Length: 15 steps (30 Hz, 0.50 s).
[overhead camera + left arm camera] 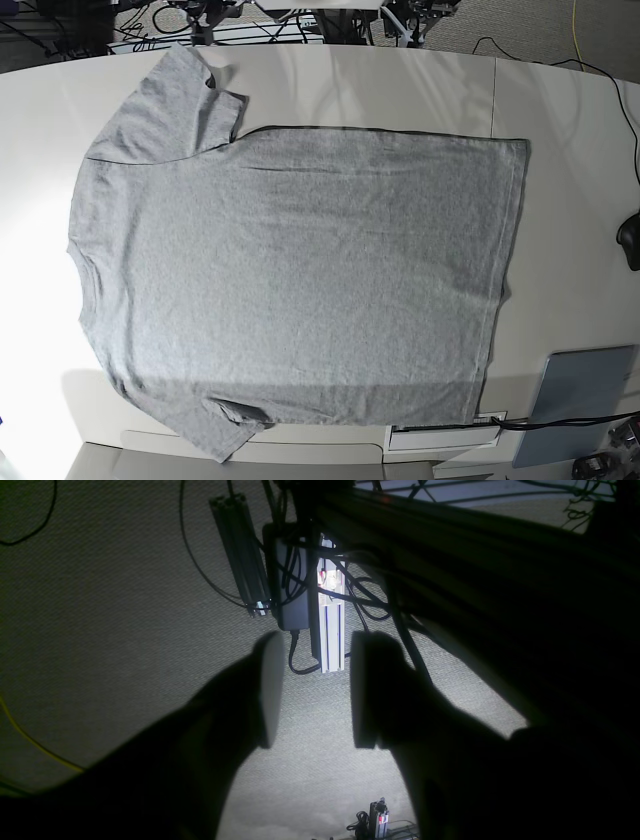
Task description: Fold the T-shirt properly
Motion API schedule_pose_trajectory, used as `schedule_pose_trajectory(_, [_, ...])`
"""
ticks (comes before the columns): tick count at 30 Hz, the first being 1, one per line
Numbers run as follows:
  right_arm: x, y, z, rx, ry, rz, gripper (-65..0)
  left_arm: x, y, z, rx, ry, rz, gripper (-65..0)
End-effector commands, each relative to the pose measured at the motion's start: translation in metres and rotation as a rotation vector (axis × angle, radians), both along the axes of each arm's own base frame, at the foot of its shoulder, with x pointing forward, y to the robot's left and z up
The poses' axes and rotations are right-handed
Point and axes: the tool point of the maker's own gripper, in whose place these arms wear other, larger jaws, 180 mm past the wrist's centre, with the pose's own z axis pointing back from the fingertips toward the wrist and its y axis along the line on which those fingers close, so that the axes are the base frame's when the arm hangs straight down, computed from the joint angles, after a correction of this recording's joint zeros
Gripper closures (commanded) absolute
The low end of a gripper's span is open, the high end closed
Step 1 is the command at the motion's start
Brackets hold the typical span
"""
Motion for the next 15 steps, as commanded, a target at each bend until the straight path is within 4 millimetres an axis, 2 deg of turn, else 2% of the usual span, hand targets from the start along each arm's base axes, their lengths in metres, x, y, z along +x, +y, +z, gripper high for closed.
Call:
schedule_pose_trajectory(1, [-0.003,-0.008,0.001,-0.012,-0.006,-0.007,-26.6,-0.003,0.003,0.000,0.000,-0.001,-0.004,-23.9])
schedule_pose_trajectory(9, [-0.012,-0.027,0.003,-0.040,0.020,0.002,-26.6,-0.003,0.009,0.000,0.010,-0.002,-0.006,-23.9])
schedule_pose_trajectory(15, [-0.013,-0.029,0.004,-0.044,0.024,0.016,-26.6,-0.003,0.010,0.000,0.011,-0.002,-0.006,-23.9])
